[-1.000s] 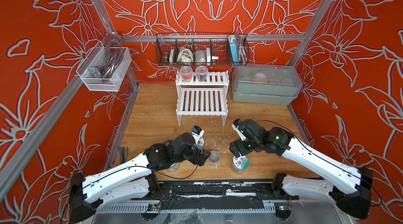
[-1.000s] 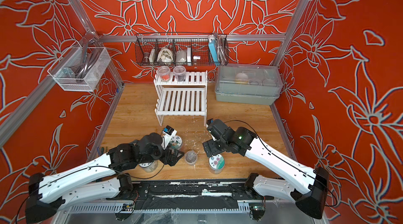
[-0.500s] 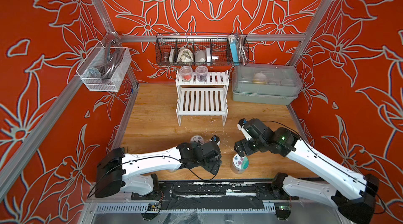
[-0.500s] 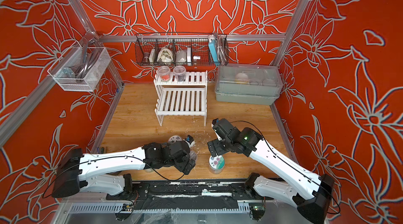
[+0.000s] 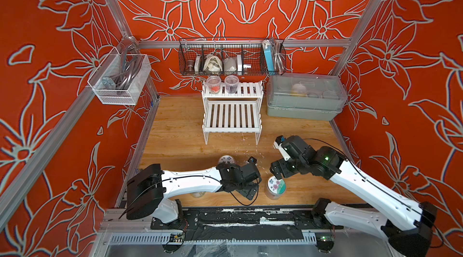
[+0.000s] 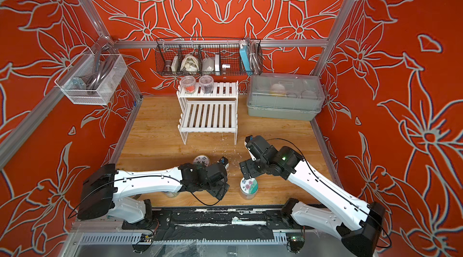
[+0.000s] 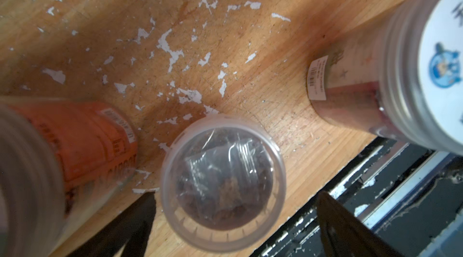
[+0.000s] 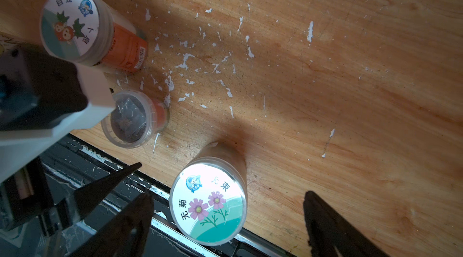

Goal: Place the seed container on the shelf
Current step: Pick up the seed jar at the center of the board.

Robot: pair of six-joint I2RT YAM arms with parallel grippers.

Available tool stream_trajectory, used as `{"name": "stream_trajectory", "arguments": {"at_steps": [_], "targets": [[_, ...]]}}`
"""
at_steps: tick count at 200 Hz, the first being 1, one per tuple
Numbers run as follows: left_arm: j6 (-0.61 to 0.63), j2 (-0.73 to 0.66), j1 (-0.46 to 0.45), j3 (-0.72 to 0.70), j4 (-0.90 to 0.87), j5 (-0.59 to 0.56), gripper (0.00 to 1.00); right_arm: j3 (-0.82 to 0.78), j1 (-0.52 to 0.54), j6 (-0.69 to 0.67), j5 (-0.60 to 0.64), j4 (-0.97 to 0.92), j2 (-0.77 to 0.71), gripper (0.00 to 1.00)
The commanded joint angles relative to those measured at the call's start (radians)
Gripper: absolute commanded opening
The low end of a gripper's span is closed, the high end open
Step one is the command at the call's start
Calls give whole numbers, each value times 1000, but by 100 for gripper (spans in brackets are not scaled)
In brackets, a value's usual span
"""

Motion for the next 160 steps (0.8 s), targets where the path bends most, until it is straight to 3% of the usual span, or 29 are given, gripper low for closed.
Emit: {"name": "stream_trajectory", "arguments": {"at_steps": [1,39,109,160], "targets": [[21,28,-4,26,1,-40,98,-12,-10,-12,-5,-26,-19,97],[20,51,-6,44,-12,-60,89,-23,-15,-8,-11,-22,-18,97],[16,67,-6,63,-58,-59,87,-34,-23,-5,-21,-16,-29,96],[14,71,-4,70,-82,-50,81,-43,-33,-6,-31,0,-39,96]]}}
